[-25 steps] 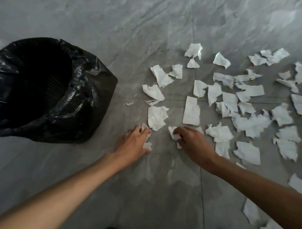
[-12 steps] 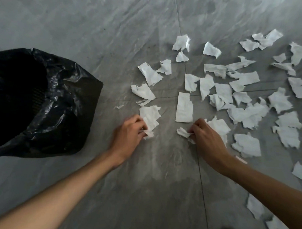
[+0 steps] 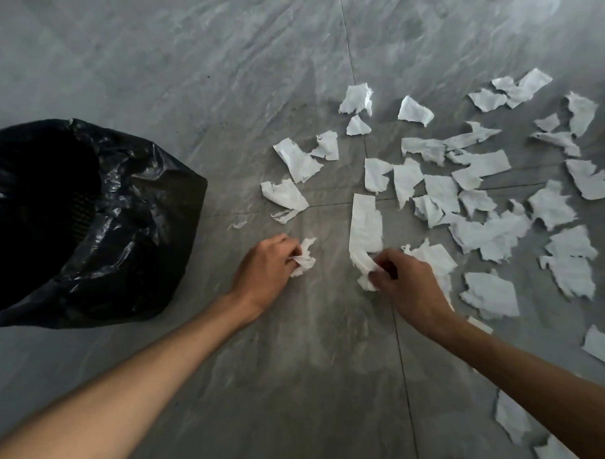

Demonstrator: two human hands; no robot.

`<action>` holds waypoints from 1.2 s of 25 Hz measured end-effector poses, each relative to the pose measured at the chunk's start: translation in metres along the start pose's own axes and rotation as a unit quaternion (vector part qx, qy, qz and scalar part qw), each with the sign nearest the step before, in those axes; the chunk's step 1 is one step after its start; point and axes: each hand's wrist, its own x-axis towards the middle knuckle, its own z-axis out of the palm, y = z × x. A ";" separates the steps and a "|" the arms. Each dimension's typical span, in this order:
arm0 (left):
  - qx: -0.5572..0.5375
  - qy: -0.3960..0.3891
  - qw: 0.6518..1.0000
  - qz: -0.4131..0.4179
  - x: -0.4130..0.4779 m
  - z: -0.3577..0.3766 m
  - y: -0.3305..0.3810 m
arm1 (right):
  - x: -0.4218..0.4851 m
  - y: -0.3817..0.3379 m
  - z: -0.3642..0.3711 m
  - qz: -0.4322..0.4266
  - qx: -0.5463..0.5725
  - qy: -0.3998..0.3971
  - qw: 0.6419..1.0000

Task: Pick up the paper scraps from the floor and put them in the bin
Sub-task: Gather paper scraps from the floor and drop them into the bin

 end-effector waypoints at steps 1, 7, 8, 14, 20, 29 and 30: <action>-0.031 0.023 0.999 -0.009 -0.003 -0.015 0.006 | 0.001 -0.008 0.001 0.029 0.044 -0.014 0.999; -0.141 0.179 0.974 -0.014 -0.030 -0.151 0.036 | 0.008 -0.105 0.004 0.072 0.293 -0.135 0.944; -0.142 0.216 0.966 -0.004 -0.036 -0.176 0.034 | 0.008 -0.127 0.004 0.052 0.302 -0.148 0.940; -0.017 0.293 0.948 -0.124 -0.069 -0.252 -0.052 | 0.008 -0.258 -0.003 -0.060 0.276 -0.160 0.946; -0.001 0.117 0.955 -0.274 -0.098 -0.240 -0.137 | 0.015 -0.353 0.038 -0.174 0.170 -0.185 0.952; -0.065 0.243 0.944 -0.214 -0.099 -0.243 -0.078 | 0.028 -0.359 0.060 -0.094 0.179 -0.324 0.924; -0.067 0.240 0.951 -0.185 -0.095 -0.241 -0.061 | 0.031 -0.348 0.047 -0.096 0.183 -0.310 0.928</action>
